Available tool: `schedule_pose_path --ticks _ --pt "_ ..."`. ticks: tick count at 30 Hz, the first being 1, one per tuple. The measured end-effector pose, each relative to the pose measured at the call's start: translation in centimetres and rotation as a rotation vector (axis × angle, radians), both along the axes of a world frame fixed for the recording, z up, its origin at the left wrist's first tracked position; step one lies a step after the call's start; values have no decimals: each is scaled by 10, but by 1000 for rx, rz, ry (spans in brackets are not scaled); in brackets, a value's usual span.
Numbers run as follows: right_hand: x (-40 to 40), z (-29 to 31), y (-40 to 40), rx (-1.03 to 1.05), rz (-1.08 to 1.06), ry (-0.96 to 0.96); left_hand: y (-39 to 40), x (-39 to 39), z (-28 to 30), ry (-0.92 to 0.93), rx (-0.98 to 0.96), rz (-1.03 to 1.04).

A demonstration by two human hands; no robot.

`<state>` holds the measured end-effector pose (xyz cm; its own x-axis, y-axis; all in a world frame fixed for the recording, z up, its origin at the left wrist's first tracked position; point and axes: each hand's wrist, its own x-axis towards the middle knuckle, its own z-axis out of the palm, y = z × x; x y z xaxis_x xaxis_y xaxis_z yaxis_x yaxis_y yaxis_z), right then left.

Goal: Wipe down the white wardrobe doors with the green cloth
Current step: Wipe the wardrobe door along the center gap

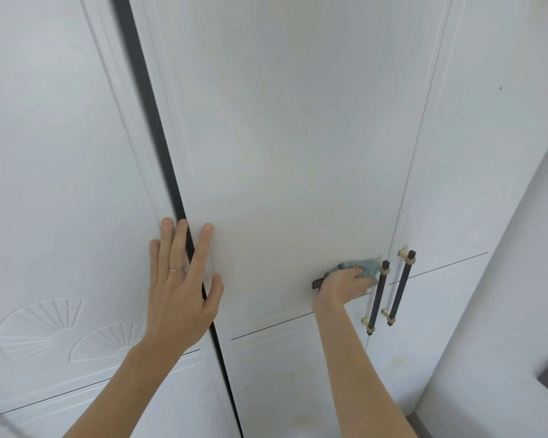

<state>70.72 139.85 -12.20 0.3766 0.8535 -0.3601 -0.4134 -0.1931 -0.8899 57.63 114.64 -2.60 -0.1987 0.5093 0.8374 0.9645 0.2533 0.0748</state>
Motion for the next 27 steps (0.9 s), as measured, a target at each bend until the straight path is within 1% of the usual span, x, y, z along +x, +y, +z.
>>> schedule_pose_path --ticks 2,3,6,8,11,12,16,19,22,25,27 --pt "7 28 -11 106 -55 60 0 1 0 -5 4 -4" --pt "5 34 -18 146 -50 48 1 2 0 -2 8 0" --pt "-7 47 -58 271 86 -9 4 1 -2 9 26 12" --pt "-16 49 -66 365 136 -76 5 1 -2 11 33 15" --pt "-15 58 -56 358 118 -149 6 0 -4 18 34 23" --pt "-11 59 -55 364 110 -146 6 1 -4 16 37 21" --pt "-12 53 -53 451 45 -211 7 3 -2 2 37 14" --pt "-7 54 -40 483 11 -210 2 1 1 2 13 -4" --pt "8 71 -14 520 -27 -200 -1 0 1 15 2 -3" --pt "26 94 24 415 -41 -129 1 -1 -1 9 3 7" --pt "29 95 35 364 -43 -95 2 -2 -2 4 13 14"
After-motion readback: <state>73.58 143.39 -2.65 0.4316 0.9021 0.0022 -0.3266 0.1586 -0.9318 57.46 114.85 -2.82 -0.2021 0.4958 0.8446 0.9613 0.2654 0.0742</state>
